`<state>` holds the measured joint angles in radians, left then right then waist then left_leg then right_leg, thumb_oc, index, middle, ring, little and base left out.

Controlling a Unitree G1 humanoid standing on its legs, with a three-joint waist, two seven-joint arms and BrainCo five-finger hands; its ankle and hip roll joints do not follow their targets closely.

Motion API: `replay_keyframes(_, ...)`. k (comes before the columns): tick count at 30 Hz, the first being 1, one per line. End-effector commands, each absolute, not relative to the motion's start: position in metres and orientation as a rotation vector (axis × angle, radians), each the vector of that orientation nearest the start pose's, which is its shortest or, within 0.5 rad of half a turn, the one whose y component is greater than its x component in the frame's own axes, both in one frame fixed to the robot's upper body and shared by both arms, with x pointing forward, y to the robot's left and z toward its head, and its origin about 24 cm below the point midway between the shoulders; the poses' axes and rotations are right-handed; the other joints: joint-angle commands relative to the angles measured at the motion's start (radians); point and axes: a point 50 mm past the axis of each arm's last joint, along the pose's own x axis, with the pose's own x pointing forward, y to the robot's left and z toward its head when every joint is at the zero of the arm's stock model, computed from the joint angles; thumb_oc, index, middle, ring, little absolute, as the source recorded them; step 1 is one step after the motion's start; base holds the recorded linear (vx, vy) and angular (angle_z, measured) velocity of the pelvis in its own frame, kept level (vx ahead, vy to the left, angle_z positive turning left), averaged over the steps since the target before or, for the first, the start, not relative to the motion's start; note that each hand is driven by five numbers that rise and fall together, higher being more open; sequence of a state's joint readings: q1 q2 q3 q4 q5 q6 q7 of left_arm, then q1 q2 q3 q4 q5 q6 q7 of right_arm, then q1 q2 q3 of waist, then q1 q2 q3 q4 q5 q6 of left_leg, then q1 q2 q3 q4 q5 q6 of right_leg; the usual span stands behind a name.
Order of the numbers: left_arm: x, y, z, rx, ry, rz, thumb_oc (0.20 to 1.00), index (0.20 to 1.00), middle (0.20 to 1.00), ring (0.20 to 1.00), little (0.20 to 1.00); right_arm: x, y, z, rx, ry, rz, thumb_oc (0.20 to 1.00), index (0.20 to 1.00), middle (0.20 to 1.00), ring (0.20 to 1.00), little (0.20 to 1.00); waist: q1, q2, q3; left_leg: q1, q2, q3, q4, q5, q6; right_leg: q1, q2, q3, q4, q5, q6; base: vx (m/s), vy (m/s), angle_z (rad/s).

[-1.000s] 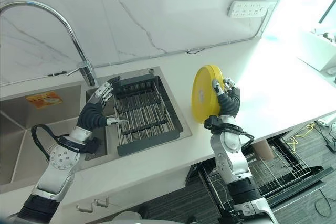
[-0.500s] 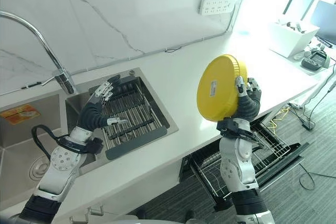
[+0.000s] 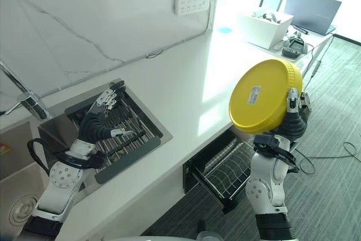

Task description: Place the dishes in the dishwasher.

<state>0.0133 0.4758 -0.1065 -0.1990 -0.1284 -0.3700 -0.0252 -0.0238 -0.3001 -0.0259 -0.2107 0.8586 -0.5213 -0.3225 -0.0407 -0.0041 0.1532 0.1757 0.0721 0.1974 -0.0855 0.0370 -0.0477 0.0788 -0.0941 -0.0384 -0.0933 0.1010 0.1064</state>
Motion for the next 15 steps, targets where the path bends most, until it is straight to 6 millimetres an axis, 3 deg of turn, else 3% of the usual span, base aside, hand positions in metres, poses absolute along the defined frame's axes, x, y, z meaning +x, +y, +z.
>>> replay_keyframes(1, 0.232, 0.186, 0.143, 0.329, -0.628, -0.21, 1.0, 1.0, 1.0, 1.0, 1.0, 0.221, -0.241, 0.18, 0.702, -0.906, -0.29, 0.2, 0.2, 0.2, 0.2, 0.2, 0.001, 0.0, -0.047, 0.006, 0.003, -0.047, -0.002, -0.066, 0.019, 0.034, -0.116, -0.049, 0.031, -0.016, 0.103, 0.01, 0.012, -0.23)
replay_keyframes(10, 0.229, 0.188, 0.143, 0.331, -0.64, -0.211, 1.0, 1.0, 1.0, 1.0, 1.0, 0.219, -0.25, 0.173, 0.694, -0.877, -0.328, 0.2, 0.2, 0.2, 0.2, 0.2, -0.009, -0.009, -0.036, 0.004, -0.016, -0.05, 0.052, -0.1, 0.031, 0.013, -0.12, -0.014, 0.064, -0.021, 0.103, -0.02, 0.03, -0.07)
replay_keyframes(15, 0.229, 0.186, 0.142, 0.316, -0.646, -0.219, 1.0, 1.0, 1.0, 1.0, 1.0, 0.225, -0.251, 0.157, 0.726, -0.77, -0.34, 0.2, 0.2, 0.2, 0.2, 0.2, -0.017, -0.008, -0.034, 0.0, -0.041, -0.077, 0.104, -0.143, 0.043, 0.003, -0.121, 0.019, 0.097, -0.036, 0.105, 0.03, 0.072, -0.11)
